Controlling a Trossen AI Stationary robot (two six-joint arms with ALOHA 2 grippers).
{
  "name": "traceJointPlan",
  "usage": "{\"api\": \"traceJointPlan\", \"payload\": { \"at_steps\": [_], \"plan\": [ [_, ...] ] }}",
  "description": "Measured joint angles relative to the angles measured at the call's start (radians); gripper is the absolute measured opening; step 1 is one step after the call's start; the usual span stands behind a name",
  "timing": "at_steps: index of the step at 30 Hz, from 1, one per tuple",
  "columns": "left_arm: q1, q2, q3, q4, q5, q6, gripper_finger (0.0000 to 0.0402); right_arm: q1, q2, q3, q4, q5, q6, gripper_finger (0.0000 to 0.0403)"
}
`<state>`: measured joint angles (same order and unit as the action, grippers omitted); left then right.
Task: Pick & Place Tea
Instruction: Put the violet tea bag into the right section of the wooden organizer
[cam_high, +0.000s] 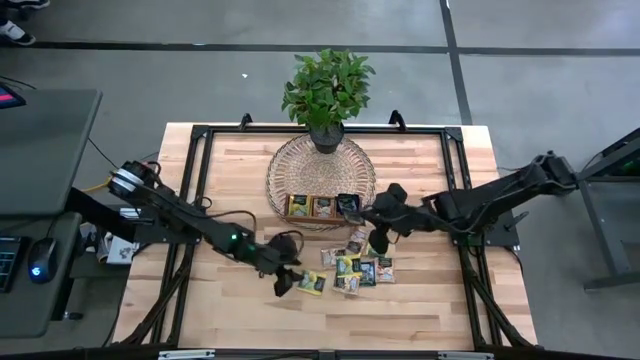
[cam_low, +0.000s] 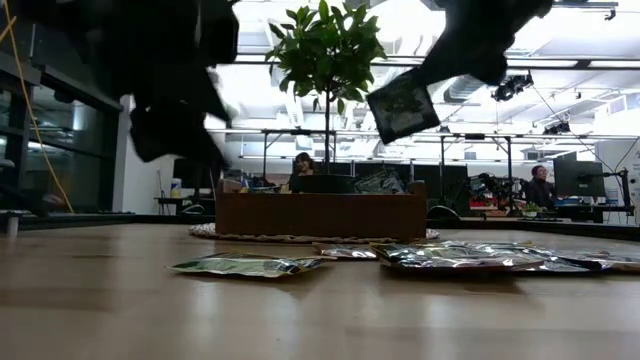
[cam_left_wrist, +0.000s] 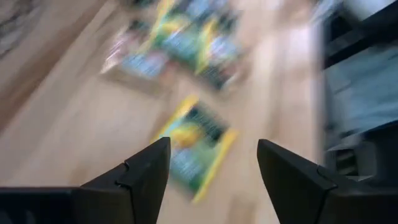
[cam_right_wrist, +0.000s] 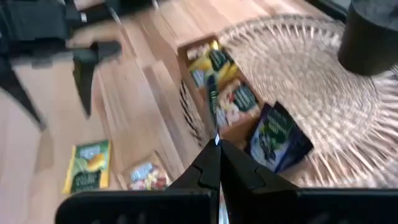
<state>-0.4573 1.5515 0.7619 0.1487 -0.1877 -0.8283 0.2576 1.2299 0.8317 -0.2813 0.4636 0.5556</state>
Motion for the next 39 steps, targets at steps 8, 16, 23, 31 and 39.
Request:
{"api": "traceJointPlan", "payload": {
  "at_steps": [8, 16, 23, 31, 39],
  "plan": [
    [0.006, -0.045, -0.170, 0.413, -0.013, -0.034, 0.0238, -0.128, -0.044, -0.199, 0.295, -0.101, -0.067, 0.0000],
    [0.025, -0.046, -0.184, 0.492, -0.037, -0.043, 0.0238, -0.277, -0.009, -0.242, 0.389, -0.251, -0.158, 0.0000],
    [0.059, -0.046, -0.183, 0.504, -0.039, -0.042, 0.0238, -0.367, 0.045, -0.241, 0.428, -0.370, -0.213, 0.0000],
    [0.074, -0.046, -0.183, 0.508, -0.039, -0.042, 0.0238, -0.382, 0.132, -0.242, 0.428, -0.407, -0.224, 0.0000],
    [0.071, -0.046, -0.183, 0.506, -0.040, -0.045, 0.0238, -0.382, 0.174, -0.242, 0.432, -0.332, -0.216, 0.0000]
  ]
}}
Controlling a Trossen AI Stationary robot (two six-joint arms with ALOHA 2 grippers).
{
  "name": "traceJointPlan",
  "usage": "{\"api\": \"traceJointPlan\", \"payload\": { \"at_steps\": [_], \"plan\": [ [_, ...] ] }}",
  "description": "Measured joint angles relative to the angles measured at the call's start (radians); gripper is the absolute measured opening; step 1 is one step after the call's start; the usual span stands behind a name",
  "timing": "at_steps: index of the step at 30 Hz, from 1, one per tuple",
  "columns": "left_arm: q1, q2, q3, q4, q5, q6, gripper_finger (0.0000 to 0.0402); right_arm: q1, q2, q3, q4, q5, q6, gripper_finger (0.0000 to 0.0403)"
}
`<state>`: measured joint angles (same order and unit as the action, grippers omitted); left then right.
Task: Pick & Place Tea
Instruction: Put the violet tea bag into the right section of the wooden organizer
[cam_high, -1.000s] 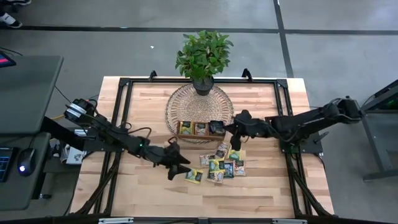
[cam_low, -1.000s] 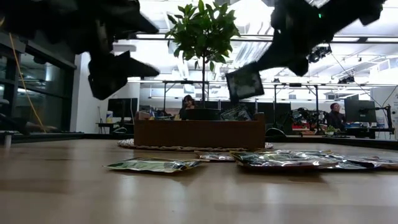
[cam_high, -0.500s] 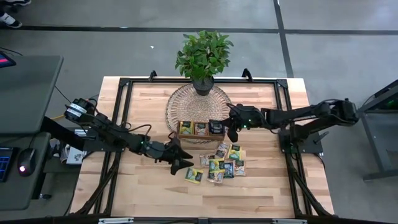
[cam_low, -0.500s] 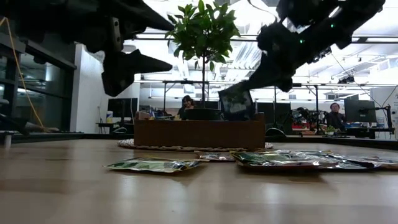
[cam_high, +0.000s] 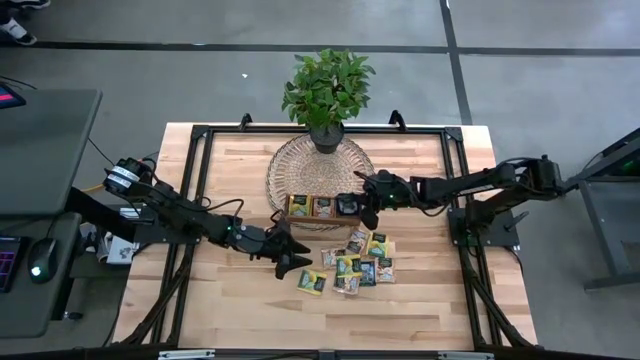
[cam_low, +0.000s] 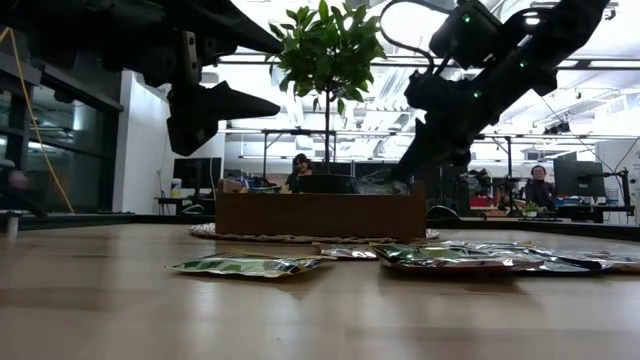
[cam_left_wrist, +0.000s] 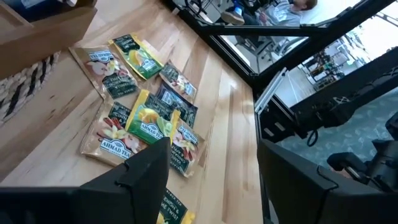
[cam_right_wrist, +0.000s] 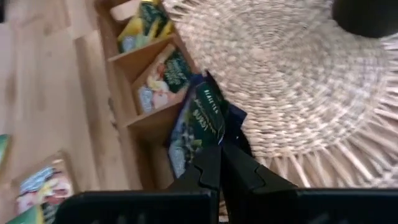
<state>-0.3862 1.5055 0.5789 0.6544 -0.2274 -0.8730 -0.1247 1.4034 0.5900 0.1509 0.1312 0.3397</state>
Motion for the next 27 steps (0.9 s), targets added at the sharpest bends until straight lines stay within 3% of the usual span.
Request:
{"api": "traceJointPlan", "payload": {
  "at_steps": [7, 27],
  "plan": [
    [0.000, 0.000, 0.000, -0.002, -0.003, -0.001, 0.0238, -0.007, 0.003, 0.000, 0.014, 0.035, -0.001, 0.0000],
    [0.000, 0.000, 0.000, -0.002, -0.010, -0.003, 0.0238, 0.005, 0.003, 0.000, -0.018, -0.009, -0.006, 0.0016]
  ]
}}
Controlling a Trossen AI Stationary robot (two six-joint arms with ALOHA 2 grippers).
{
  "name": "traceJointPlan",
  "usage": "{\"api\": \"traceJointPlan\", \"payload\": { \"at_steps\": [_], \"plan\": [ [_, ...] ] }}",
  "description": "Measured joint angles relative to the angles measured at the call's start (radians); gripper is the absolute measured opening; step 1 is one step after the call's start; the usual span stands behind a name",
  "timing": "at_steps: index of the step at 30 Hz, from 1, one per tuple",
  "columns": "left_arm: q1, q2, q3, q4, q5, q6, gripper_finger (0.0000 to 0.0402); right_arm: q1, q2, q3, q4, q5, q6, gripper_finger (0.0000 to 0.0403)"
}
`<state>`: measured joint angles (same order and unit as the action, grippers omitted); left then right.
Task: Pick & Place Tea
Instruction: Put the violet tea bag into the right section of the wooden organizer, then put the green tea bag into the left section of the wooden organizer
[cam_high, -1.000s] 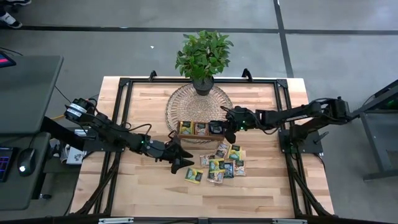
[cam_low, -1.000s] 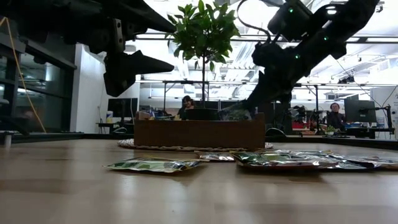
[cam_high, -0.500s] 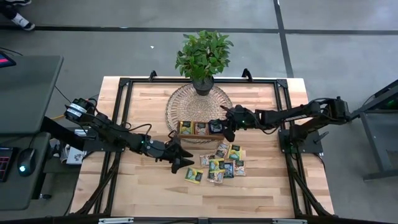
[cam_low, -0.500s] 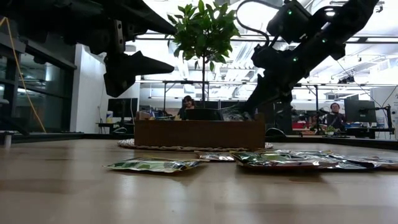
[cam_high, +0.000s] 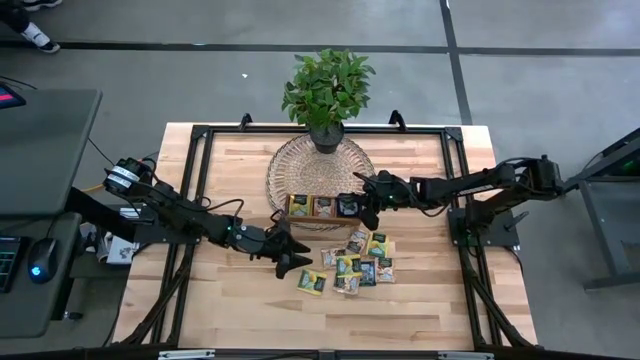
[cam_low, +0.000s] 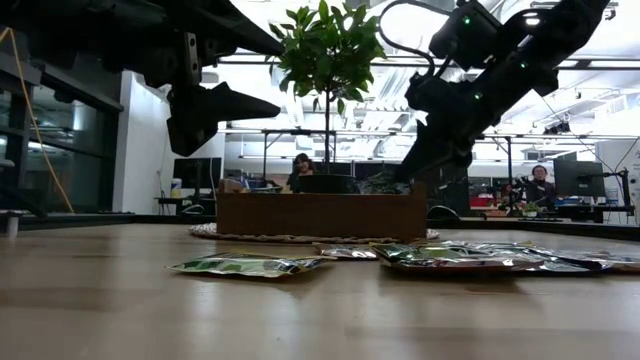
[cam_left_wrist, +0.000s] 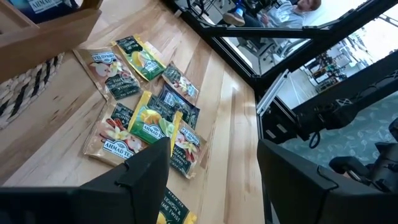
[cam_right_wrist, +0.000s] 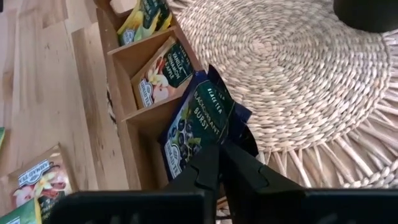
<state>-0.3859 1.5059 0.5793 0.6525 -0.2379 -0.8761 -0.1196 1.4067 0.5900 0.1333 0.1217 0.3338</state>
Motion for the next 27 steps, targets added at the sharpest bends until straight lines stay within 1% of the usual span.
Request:
{"api": "traceJointPlan", "payload": {
  "at_steps": [8, 12, 19, 27],
  "plan": [
    [0.000, 0.000, 0.000, 0.000, 0.000, 0.000, 0.0238, 0.000, 0.000, 0.000, -0.002, -0.031, 0.004, 0.0085],
    [0.000, 0.000, 0.000, -0.006, 0.001, 0.001, 0.0238, 0.000, 0.000, 0.005, 0.000, -0.043, 0.004, 0.0108],
    [0.000, 0.000, 0.000, -0.006, 0.013, 0.003, 0.0238, 0.000, -0.037, 0.006, 0.007, -0.039, -0.001, 0.0113],
    [0.000, 0.000, 0.000, -0.016, 0.013, 0.003, 0.0238, 0.000, -0.116, 0.006, 0.006, 0.003, -0.002, 0.0114]
  ]
}}
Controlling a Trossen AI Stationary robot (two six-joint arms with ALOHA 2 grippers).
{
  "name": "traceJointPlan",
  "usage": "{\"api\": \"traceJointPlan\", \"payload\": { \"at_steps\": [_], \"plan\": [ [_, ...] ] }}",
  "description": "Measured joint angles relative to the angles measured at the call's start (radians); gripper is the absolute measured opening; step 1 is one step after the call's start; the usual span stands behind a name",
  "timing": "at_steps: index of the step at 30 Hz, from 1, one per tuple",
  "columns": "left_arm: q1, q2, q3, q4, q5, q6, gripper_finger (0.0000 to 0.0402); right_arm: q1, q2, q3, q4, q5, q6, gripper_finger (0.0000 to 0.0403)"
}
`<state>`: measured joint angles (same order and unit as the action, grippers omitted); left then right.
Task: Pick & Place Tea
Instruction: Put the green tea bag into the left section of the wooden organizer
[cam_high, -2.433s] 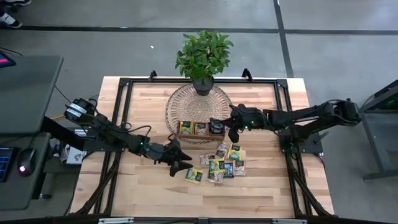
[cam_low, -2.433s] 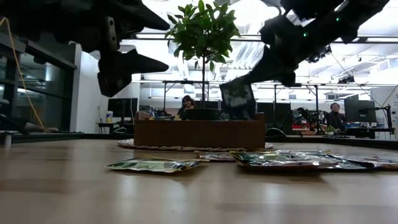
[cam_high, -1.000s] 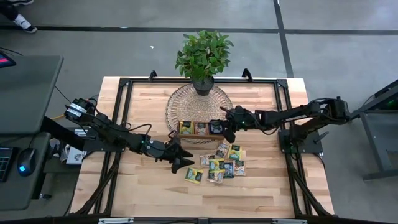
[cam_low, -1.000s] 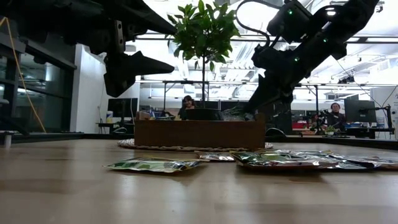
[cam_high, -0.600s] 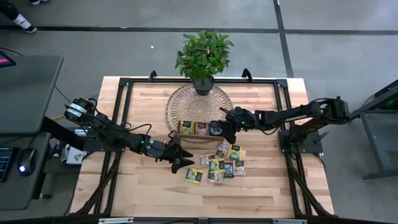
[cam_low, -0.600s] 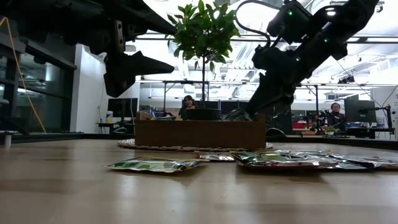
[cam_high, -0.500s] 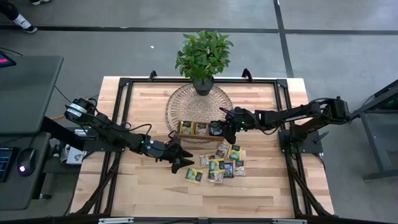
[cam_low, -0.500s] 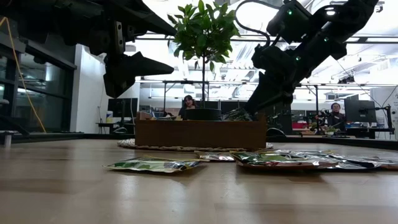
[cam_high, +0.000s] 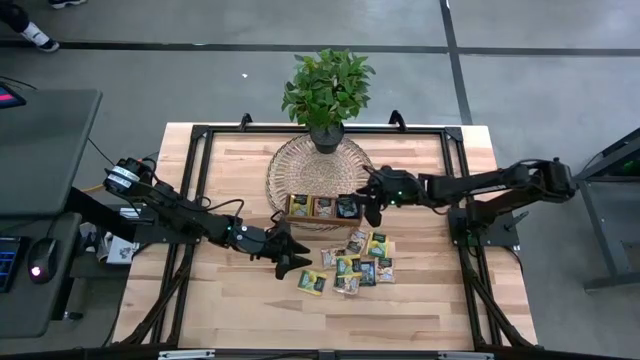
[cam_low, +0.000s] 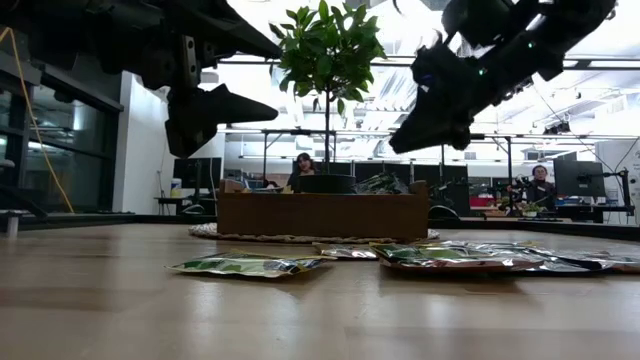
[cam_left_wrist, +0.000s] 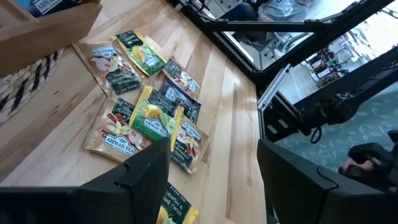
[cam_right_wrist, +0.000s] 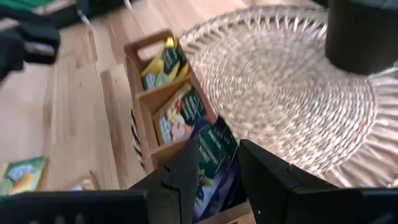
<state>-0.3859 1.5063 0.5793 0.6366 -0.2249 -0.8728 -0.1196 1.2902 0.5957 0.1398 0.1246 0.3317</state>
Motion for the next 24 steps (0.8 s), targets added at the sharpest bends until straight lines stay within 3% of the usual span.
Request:
{"api": "traceJointPlan", "payload": {
  "at_steps": [7, 14, 24],
  "plan": [
    [0.000, 0.000, 0.000, -0.004, 0.007, 0.004, 0.0238, 0.020, -0.093, 0.000, -0.001, -0.057, 0.045, 0.0114],
    [0.000, 0.000, 0.001, -0.056, 0.046, 0.009, 0.0238, 0.153, -0.121, 0.000, -0.008, -0.058, 0.072, 0.0114],
    [0.000, 0.001, 0.001, -0.089, 0.117, 0.010, 0.0238, 0.437, -0.119, 0.000, -0.004, 0.197, 0.232, 0.0114]
  ]
}}
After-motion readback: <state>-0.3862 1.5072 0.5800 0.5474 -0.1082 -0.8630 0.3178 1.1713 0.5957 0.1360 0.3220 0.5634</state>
